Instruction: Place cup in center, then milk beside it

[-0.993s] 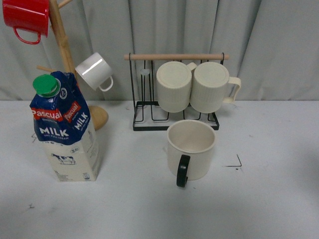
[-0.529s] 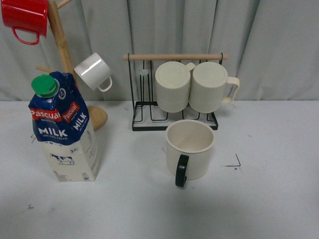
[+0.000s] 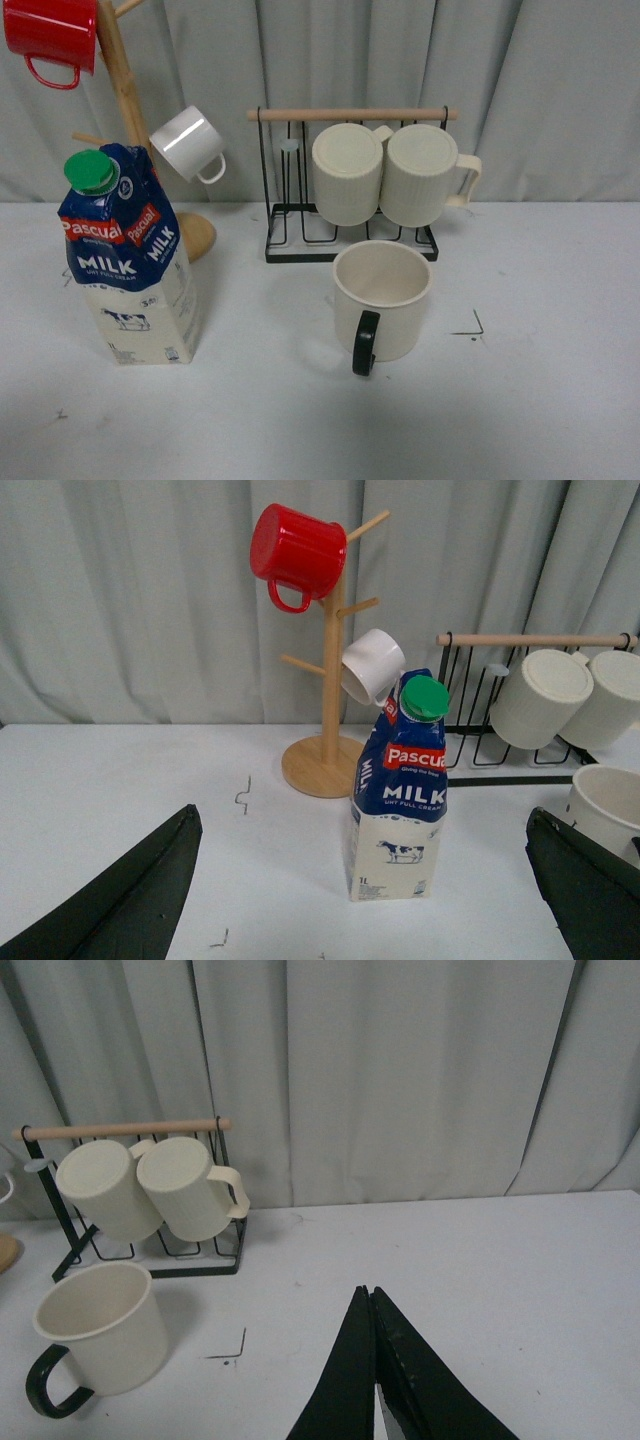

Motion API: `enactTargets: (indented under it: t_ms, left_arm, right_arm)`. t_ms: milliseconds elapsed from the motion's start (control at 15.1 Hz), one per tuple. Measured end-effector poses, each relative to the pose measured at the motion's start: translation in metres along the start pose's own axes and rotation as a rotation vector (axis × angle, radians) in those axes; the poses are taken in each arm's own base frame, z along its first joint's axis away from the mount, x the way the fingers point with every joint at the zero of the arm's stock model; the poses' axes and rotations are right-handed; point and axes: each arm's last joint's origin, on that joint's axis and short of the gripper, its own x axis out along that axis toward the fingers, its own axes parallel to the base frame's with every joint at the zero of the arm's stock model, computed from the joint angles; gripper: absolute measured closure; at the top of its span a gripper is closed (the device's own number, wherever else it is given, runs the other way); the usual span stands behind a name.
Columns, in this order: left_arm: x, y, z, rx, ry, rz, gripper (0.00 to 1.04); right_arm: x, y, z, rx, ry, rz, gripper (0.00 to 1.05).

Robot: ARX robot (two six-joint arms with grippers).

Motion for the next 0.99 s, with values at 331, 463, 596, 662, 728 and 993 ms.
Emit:
enactTargets:
  t_ms: [331, 463, 596, 662, 728, 993]
  left_arm:
    - [0.000, 0.000, 0.000, 0.000, 0.000, 0.000, 0.07]
    - [0.000, 0.000, 0.000, 0.000, 0.000, 0.000, 0.07]
    - [0.000, 0.000, 0.000, 0.000, 0.000, 0.000, 0.07]
    - [0.000, 0.000, 0.000, 0.000, 0.000, 0.000, 0.07]
    - [0.000, 0.000, 0.000, 0.000, 0.000, 0.000, 0.07]
    - [0.000, 0.000, 0.000, 0.000, 0.000, 0.002, 0.07]
  right_arm:
    - [-0.011, 0.000, 0.003, 0.000, -0.016, 0.000, 1.03]
    - [-0.015, 0.000, 0.003, 0.000, -0.013, 0.000, 1.03]
    - [-0.017, 0.000, 0.003, 0.000, -0.015, 0.000, 1.03]
    - [-0.019, 0.000, 0.003, 0.000, -0.016, 0.000, 1.03]
    - [-0.020, 0.000, 0.002, 0.000, -0.014, 0.000, 1.03]
    - [-0.032, 0.000, -0.002, 0.000, 0.013, 0.002, 1.03]
